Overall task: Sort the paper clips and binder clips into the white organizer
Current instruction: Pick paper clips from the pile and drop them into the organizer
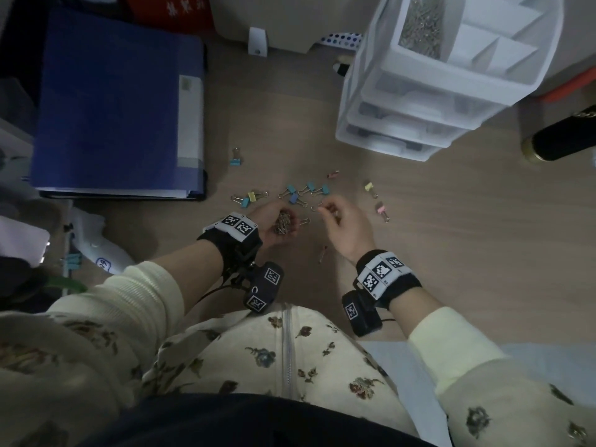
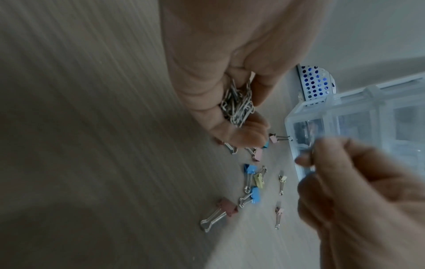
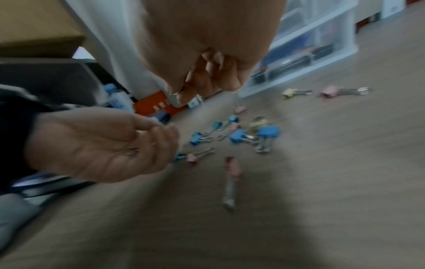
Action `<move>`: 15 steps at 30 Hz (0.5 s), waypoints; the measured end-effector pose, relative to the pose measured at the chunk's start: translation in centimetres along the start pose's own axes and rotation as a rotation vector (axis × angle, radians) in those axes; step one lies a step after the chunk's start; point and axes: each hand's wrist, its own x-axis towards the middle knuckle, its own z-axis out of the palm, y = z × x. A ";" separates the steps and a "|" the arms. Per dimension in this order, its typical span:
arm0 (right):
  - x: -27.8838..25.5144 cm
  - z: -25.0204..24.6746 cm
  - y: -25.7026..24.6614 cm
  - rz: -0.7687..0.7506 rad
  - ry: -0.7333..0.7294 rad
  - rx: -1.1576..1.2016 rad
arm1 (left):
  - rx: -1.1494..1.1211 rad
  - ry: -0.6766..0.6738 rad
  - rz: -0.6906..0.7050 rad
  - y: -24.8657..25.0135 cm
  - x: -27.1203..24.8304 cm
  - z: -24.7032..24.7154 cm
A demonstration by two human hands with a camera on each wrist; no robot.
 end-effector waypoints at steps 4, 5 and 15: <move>-0.3 1.6 -3.4 -0.149 -0.080 0.007 | -0.023 -0.078 0.034 0.0 -0.3 0.2; -0.3 1.8 -3.7 -0.157 -0.082 -0.005 | -0.016 -0.085 0.043 0.0 -0.3 0.1; 0.2 0.3 1.0 0.062 -0.007 -0.181 | 0.035 0.022 -0.055 0.4 -0.7 -1.3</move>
